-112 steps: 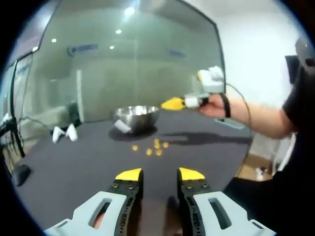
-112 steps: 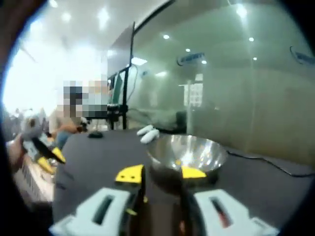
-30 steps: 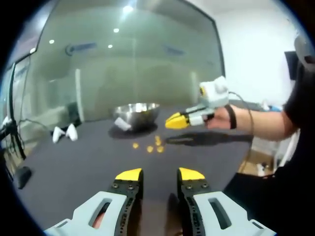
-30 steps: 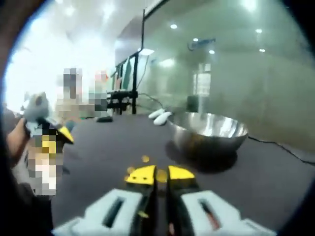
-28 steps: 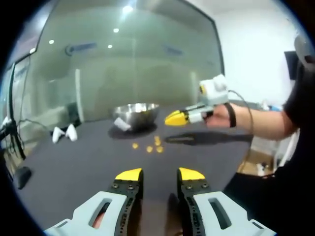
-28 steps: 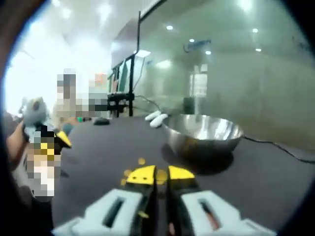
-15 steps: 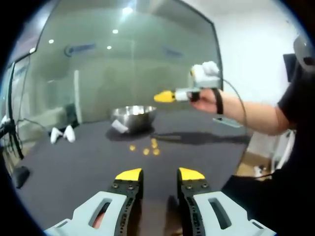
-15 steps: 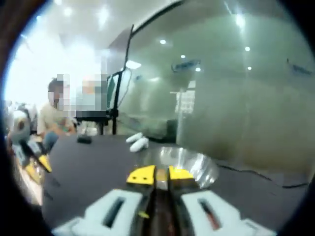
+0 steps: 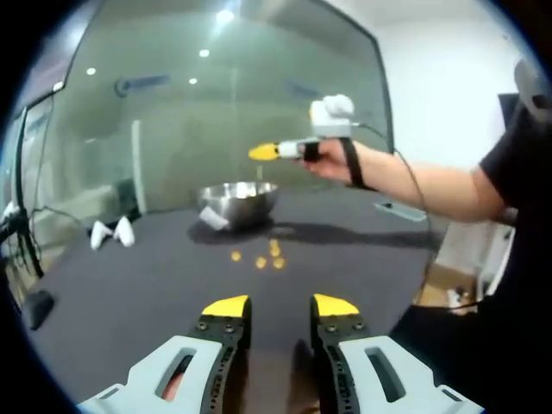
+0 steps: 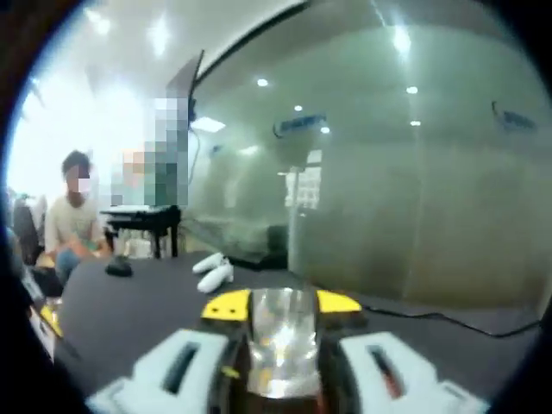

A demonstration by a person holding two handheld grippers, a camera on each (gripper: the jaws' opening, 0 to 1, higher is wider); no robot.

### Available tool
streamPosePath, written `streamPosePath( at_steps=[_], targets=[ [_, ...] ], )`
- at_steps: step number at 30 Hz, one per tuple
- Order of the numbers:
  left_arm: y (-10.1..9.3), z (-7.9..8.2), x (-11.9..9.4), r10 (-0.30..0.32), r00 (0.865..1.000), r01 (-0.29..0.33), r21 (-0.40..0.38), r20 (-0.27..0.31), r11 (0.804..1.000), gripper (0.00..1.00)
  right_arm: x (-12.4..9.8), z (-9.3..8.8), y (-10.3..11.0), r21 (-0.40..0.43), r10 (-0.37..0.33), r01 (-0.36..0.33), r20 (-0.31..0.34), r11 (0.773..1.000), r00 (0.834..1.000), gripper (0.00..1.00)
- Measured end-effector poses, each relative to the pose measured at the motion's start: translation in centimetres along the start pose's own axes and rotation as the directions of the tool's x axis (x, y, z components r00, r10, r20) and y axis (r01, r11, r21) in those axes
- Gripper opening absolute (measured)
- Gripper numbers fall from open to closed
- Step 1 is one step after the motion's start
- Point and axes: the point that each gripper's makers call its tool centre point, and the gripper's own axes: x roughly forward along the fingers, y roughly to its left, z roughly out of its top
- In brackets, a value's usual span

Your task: Pick up the QQ candy scattered on the table and place it into the stainless steel bowl on the table

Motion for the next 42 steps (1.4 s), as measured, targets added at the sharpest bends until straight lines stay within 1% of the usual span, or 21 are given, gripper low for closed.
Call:
streamPosePath(
  at_steps=[1, 3, 7, 9, 15, 19, 22, 25, 29, 31, 36, 40, 42],
  targets=[
    [0.0, 0.0, 0.0, 0.000, 1.000, 0.000, 0.001, -0.002, 1.000, 0.29, 0.0, 0.0, 0.0, 0.003, 0.003, -0.003, 0.004, 1.000, 1.000, 0.19],
    [0.1, 0.0, 0.0, 0.000, 1.000, 0.000, 0.006, -0.002, 1.000, 0.29, -0.2, -0.2, 0.1, 0.010, 0.015, -0.015, -0.001, 1.000, 1.000, 0.24],
    [0.3, -0.1, 0.1, -0.007, 1.000, 0.007, 0.008, -0.002, 1.000, 0.29, -0.6, -0.1, -0.2, 0.011, 0.004, -0.004, 0.004, 1.000, 1.000, 0.22],
    [0.3, -0.2, 0.1, -0.010, 1.000, 0.010, 0.005, -0.004, 1.000, 0.29, -0.5, 0.0, -0.3, 0.017, 0.003, -0.003, 0.003, 1.000, 1.000, 0.19],
    [0.1, -0.1, 0.1, -0.010, 1.000, 0.010, 0.010, -0.006, 1.000, 0.29, -0.9, -0.1, -0.6, 0.033, 0.002, -0.002, 0.008, 0.999, 1.000, 0.19],
    [-0.4, 0.3, 0.1, -0.017, 1.000, 0.017, 0.013, 0.002, 1.000, 0.29, -1.4, -0.3, -0.7, 0.051, -0.003, 0.002, 0.009, 0.999, 1.000, 0.18],
    [-0.6, 0.6, 0.1, -0.022, 1.000, 0.022, 0.013, 0.008, 1.000, 0.29, -1.8, -0.7, -0.3, 0.052, 0.000, 0.000, 0.004, 0.999, 1.000, 0.18],
    [-0.8, 0.6, 0.2, -0.021, 1.000, 0.021, 0.019, 0.004, 1.000, 0.29, -2.4, -0.9, -0.4, 0.058, 0.000, -0.001, 0.001, 0.998, 1.000, 0.18],
    [-1.1, 0.5, 0.3, -0.017, 1.000, 0.017, 0.028, -0.005, 0.999, 0.29, -3.3, -0.9, -1.1, 0.054, -0.015, 0.014, 0.015, 0.998, 1.000, 0.17],
    [-1.3, 0.8, 0.4, -0.023, 1.000, 0.023, 0.027, 0.003, 0.999, 0.29, -4.1, -1.1, -1.3, 0.053, -0.017, 0.016, 0.018, 0.998, 1.000, 0.17],
    [-1.7, 0.9, 0.6, -0.030, 1.000, 0.030, 0.034, 0.005, 0.999, 0.29, -6.3, -2.2, -1.8, 0.058, -0.014, 0.013, 0.008, 0.998, 1.000, 0.17],
    [-1.9, 0.9, 0.7, -0.034, 0.999, 0.034, 0.032, 0.005, 0.999, 0.29, -8.1, -4.2, -1.6, 0.078, 0.014, -0.012, -0.026, 0.997, 1.000, 0.17],
    [-2.0, 0.8, 0.8, -0.037, 0.999, 0.037, 0.033, 0.005, 0.999, 0.29, -9.4, -5.5, -0.9, 0.065, 0.055, -0.052, -0.045, 0.997, 0.997, 0.17]
  ],
)
